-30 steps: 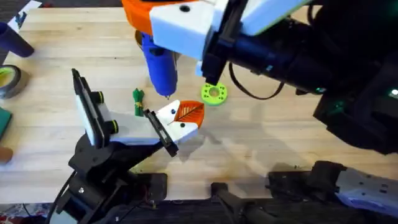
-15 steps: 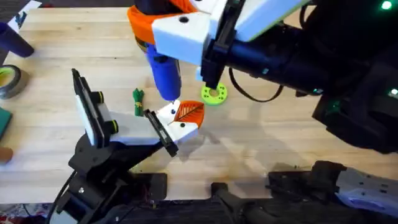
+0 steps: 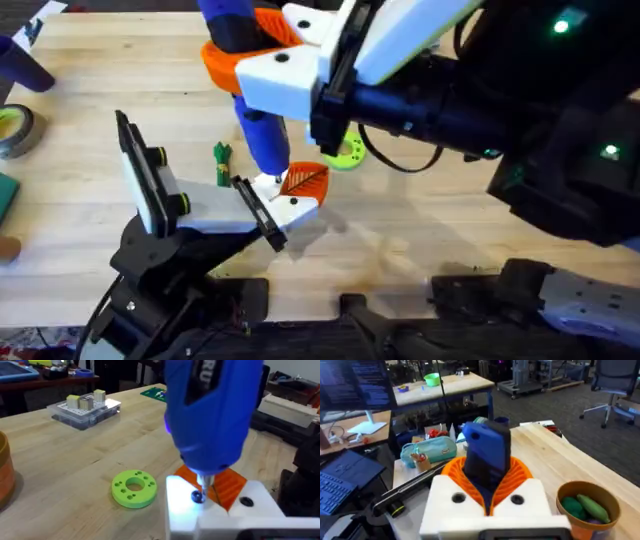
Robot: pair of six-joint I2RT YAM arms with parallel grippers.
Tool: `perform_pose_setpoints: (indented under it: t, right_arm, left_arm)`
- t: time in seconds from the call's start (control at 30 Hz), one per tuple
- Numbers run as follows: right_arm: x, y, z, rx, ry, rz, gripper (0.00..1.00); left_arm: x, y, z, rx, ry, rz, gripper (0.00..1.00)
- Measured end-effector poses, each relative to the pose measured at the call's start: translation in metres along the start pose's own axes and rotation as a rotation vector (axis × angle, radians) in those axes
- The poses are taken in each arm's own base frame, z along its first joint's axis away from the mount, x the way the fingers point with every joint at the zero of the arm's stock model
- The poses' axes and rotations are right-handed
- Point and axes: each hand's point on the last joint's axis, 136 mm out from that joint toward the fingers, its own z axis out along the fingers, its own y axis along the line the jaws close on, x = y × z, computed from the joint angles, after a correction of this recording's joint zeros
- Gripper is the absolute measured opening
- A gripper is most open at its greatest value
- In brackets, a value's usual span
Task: Pick up the gripper from the table and insert it into the empty holder that is missing its gripper. Then pick up a screw, insert it into the mounting hole, and use the screwdriver to tighten it. Finally, clean up the table by picking up the vegetable and placing it into the bucket.
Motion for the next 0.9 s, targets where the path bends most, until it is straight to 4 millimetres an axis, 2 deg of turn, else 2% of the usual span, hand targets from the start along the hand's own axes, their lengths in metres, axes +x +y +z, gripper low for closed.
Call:
perform_pose_setpoints:
  t: [0.3,0.6,0.9]
  right_arm:
    - [0.0024,-0.0003,0.0,0.001,0.01,-0.002,0.024]
    - [-0.0042,0.0004,0.0,-0.002,-0.017,-0.008,0.024]
    - [0.0027,-0.0018,0.0062,0.0,-0.004,-0.01,0.024]
  left_arm:
    - [0.0,0.0,0.0,0.0,0.0,0.0,0.016]
    - [0.0,0.0,0.0,0.0,0.0,0.0,0.016]
    - [0.0003,0.0,0.0,0.0,0.001,-0.004,0.016]
